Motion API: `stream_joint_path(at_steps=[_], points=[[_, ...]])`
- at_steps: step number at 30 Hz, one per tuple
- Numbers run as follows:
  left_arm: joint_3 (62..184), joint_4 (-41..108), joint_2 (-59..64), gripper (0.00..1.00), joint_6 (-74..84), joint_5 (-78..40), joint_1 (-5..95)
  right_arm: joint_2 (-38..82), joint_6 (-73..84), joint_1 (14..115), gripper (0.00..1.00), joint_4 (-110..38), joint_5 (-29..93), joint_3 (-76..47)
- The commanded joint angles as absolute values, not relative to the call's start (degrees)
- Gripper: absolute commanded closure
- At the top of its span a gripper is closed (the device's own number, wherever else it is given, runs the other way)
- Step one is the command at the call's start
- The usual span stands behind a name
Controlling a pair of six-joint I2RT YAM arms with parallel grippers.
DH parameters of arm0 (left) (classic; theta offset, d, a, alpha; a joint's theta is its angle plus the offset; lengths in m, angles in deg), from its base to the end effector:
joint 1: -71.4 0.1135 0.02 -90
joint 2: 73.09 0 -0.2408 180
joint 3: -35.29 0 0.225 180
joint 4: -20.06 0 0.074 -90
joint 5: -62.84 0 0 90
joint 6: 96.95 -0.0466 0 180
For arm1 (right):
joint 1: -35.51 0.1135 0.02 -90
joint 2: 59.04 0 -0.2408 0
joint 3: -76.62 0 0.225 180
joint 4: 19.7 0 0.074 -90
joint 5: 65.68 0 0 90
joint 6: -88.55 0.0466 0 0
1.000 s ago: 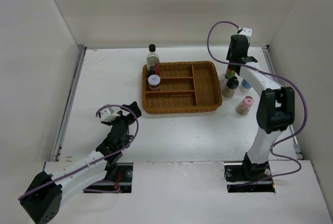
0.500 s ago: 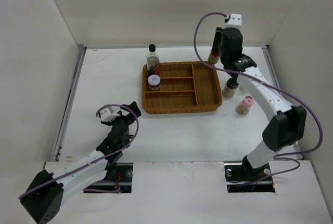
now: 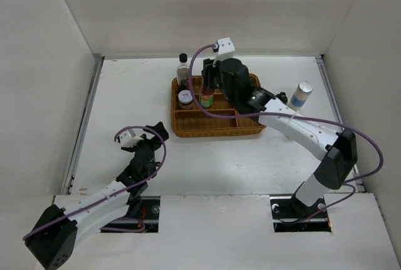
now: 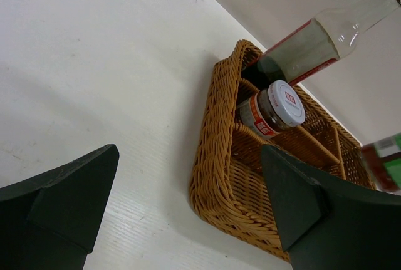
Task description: Organize the condiment bottles
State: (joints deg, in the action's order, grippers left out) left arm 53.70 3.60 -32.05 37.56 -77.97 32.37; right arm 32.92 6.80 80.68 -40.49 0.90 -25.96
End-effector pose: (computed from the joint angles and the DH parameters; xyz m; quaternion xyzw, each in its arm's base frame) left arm 0.1384 -0.0657 0.1739 -0.3184 0.6577 -0.1639 0.6627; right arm 0.2700 0.2453 0.3750 -0.1143 0.7536 0.1433 0.6312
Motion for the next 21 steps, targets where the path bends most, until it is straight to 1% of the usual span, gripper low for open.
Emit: stream_joint_path(at_steps=[1, 10, 21], points=[[51.55, 2.04, -32.39, 0.00, 39.02, -78.23, 32.69, 33.59, 8.57, 83.62, 0.75, -29.37, 0.85, -26.39], [51.38, 2.13, -32.48, 0.00, 39.28, -78.40, 32.51, 39.30, 9.45, 89.60, 0.74, -25.68, -0.99, -26.65], [51.38, 2.04, -32.48, 0.00, 39.37, -78.23, 32.42, 43.26, 9.01, 93.20, 0.72, -23.74, -3.97, -23.85]])
